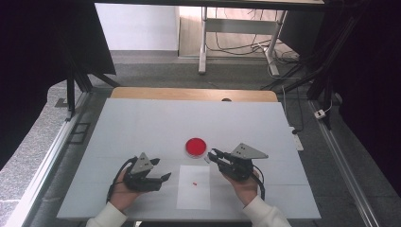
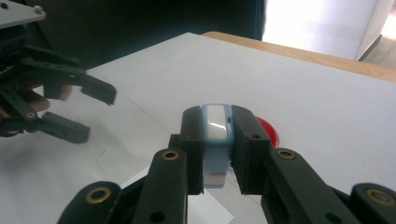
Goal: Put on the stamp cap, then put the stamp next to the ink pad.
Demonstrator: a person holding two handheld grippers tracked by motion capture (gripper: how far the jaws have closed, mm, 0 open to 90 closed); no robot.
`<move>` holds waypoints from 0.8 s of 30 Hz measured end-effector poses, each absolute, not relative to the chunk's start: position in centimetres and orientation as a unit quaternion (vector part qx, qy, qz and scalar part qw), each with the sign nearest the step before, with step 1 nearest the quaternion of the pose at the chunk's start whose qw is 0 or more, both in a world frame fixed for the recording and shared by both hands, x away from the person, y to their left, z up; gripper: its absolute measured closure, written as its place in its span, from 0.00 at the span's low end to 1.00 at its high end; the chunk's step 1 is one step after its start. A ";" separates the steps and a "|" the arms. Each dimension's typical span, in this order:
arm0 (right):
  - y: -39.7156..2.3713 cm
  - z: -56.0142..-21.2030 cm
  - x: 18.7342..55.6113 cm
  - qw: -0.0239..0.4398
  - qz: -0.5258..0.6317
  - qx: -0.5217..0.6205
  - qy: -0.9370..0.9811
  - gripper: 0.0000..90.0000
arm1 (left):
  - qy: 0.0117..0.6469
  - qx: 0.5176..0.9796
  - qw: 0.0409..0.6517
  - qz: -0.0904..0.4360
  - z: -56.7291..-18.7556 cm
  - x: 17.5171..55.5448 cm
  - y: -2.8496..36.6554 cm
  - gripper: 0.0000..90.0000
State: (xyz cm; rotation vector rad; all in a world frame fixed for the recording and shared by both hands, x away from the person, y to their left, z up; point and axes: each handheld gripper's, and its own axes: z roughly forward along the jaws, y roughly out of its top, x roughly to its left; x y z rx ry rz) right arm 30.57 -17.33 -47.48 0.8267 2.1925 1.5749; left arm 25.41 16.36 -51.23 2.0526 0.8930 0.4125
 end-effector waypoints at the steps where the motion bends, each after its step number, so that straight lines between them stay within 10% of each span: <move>1: -17.4 -47.4 30.6 0.159 0.551 0.289 0.767 0.83 | 0.362 0.816 0.420 0.166 -51.3 25.2 16.9 0.35; 24: -18.2 -47.7 32.7 0.185 0.530 0.302 0.770 0.83 | 0.388 0.805 0.413 0.177 -52.0 24.0 20.0 0.34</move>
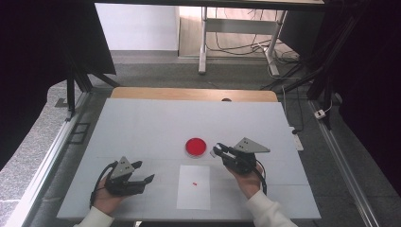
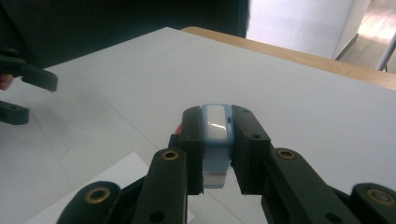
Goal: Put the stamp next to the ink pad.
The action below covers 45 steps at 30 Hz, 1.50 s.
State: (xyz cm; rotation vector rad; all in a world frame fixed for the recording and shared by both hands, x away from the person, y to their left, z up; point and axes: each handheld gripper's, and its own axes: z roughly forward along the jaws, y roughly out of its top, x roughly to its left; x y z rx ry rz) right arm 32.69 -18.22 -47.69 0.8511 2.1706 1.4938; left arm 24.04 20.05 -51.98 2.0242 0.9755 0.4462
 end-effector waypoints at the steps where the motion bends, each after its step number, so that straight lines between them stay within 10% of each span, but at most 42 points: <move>1: -18.2 -47.8 32.9 0.186 0.527 0.304 0.772 0.83 | 0.389 0.804 0.412 0.178 -52.0 24.1 20.1 0.34; 45: -16.2 -51.4 38.3 0.186 0.444 0.316 0.817 0.72 | 0.394 0.805 0.407 0.178 -52.2 24.4 20.5 0.33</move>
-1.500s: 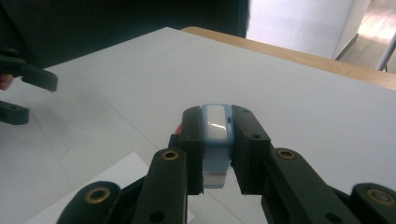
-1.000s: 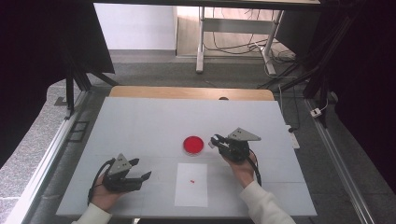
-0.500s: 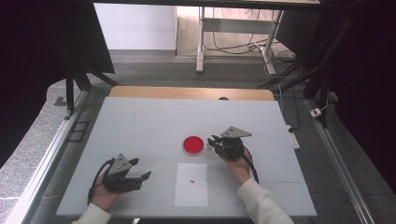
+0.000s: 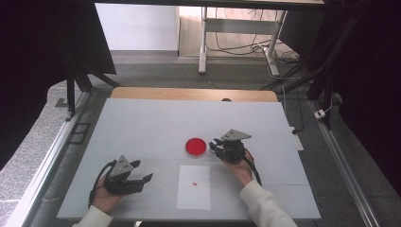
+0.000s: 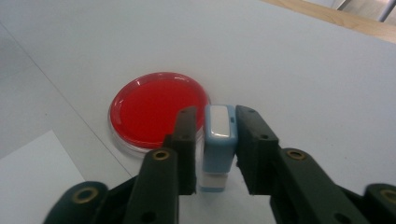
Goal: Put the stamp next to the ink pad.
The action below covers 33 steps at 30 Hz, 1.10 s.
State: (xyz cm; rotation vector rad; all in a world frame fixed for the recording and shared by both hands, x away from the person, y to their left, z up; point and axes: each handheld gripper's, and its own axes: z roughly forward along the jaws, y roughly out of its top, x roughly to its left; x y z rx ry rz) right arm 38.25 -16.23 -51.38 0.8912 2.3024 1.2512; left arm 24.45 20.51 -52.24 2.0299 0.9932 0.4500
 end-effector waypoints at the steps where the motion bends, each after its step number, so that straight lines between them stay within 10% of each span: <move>1: -16.2 -51.3 38.2 0.189 0.445 0.319 0.815 0.67 | 0.394 0.804 0.407 0.179 -52.2 24.4 20.5 0.33; 7: -17.2 -50.2 37.7 0.182 0.469 0.315 0.805 0.51 | 0.396 0.804 0.406 0.181 -52.2 24.4 20.7 0.33; 33: -25.2 -50.1 31.2 0.204 0.468 0.294 0.808 0.51 | 0.396 0.802 0.416 0.164 -52.2 24.3 20.7 0.32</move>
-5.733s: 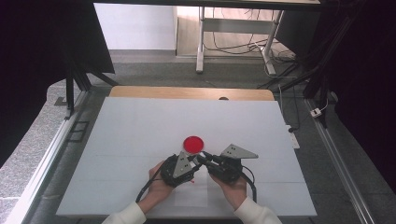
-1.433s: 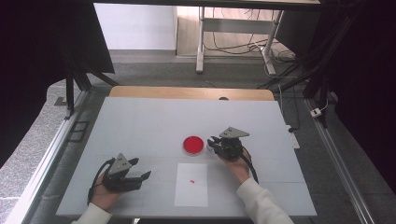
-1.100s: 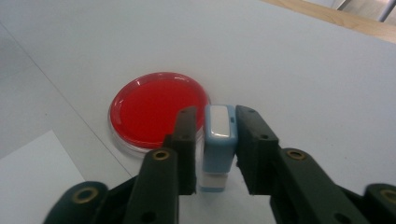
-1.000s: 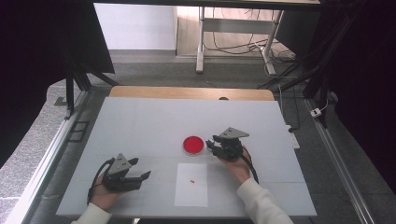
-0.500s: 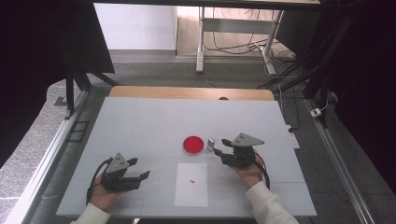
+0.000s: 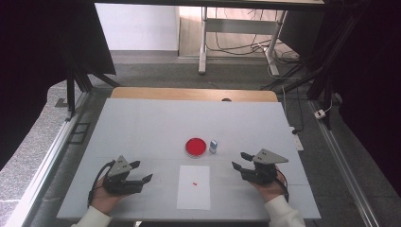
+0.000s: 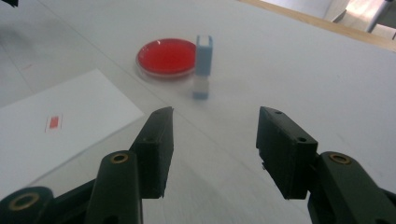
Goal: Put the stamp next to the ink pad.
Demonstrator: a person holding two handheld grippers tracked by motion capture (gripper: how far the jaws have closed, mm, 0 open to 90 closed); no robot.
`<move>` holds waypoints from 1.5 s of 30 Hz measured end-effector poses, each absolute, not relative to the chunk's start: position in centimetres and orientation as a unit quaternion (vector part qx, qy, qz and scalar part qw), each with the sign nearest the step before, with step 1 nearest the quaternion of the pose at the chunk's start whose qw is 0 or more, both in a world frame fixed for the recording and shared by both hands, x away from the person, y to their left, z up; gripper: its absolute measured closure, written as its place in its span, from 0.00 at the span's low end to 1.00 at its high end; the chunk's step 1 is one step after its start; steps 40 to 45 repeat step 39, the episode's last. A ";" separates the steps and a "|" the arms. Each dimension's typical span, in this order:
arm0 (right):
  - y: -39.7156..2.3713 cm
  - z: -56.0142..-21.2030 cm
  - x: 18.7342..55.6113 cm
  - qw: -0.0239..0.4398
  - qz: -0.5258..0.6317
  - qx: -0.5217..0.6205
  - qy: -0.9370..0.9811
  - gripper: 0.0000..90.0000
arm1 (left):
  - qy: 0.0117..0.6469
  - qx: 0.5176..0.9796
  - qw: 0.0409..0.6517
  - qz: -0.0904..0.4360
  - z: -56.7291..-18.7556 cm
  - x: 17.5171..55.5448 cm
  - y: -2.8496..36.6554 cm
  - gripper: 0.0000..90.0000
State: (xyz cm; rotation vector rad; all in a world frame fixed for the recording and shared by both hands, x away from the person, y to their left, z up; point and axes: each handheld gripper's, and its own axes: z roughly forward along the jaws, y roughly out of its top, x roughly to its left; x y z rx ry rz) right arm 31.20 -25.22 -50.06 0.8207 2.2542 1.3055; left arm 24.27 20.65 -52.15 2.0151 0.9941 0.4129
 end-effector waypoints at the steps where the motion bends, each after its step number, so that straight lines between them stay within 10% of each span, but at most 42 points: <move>1: -25.7 -50.1 30.9 0.203 0.468 0.296 0.807 0.51 | 0.395 0.803 0.415 0.164 -52.2 24.3 20.6 0.32; 16: -32.1 -50.9 28.5 0.227 0.456 0.334 0.793 0.51 | 0.390 0.808 0.408 0.168 -52.3 24.3 20.4 0.32; 45: -31.6 -51.2 28.7 0.221 0.445 0.312 0.809 0.51 | 0.391 0.809 0.404 0.173 -52.3 24.4 20.4 0.32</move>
